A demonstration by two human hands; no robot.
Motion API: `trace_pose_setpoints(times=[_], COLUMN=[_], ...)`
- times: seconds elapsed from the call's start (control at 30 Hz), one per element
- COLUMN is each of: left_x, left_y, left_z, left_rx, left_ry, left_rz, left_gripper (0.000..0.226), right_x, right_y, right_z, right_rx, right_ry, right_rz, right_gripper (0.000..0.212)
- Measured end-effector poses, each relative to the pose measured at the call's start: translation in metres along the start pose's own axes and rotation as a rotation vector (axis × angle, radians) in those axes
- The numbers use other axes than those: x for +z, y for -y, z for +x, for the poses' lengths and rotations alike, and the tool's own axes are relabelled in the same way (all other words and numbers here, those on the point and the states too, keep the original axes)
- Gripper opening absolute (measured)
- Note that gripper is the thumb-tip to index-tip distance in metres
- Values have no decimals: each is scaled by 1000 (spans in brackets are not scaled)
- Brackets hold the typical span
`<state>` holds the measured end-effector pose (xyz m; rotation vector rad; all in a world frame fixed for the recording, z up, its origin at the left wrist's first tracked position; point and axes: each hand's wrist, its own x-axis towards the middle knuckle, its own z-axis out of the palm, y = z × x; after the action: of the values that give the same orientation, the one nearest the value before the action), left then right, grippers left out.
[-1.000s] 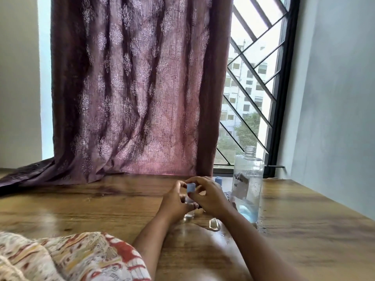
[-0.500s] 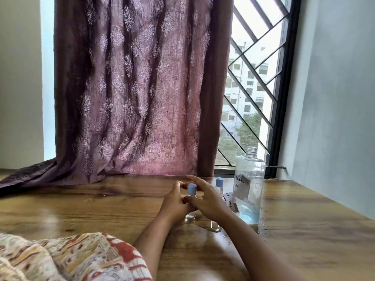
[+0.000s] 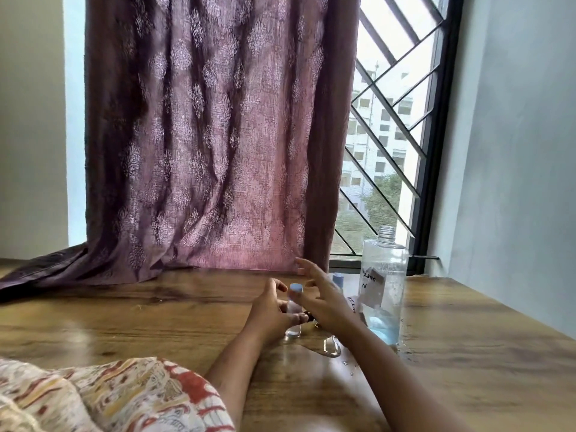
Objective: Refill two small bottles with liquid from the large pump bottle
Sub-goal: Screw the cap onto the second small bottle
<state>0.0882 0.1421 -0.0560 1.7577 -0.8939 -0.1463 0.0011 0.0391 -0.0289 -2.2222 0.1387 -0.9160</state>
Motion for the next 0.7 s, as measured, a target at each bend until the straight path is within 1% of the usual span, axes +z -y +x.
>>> trace_pose_setpoints(times=[0.07,0.1,0.17,0.3,0.4,0.47,0.53,0.57,0.63,0.7], left_x=[-1,-1,-1,0,0,0,0,0,0,0], left_y=[-2,-2,-2,-3,-4,-3,-2,-1,0,1], left_z=[-1,-1,-1,-4,-5,-4,-3,-2,-1,-1], left_rx=[37,50,52,9,11,-4,-15,-9,17,37], left_ry=[-37,-49,-27,2,-11,-8,5,14,11,1], left_rz=[64,77,33,-22,-9,-11,-28,-33,-31,-30], left_gripper=[55,53,53,55,59,61,61,59,52,49], right_x=[8,12,13,-3,-10,-8,-2,2,7,8], right_y=[-1,-1,0,2,1,5,8,7,8,9], right_z=[-2,-2,0,2,1,1,0,0,-1,-2], right_rx=[22,36,60,68,66,43,30,32,-2,-40], right_ry=[98,95,13,-167,-275,-246,-131,-76,-2,17], right_rz=[50,75,68,-9,-31,28,93,74,-33,-91], right_gripper=[60,59,50,17,14,7,23,31,37,39])
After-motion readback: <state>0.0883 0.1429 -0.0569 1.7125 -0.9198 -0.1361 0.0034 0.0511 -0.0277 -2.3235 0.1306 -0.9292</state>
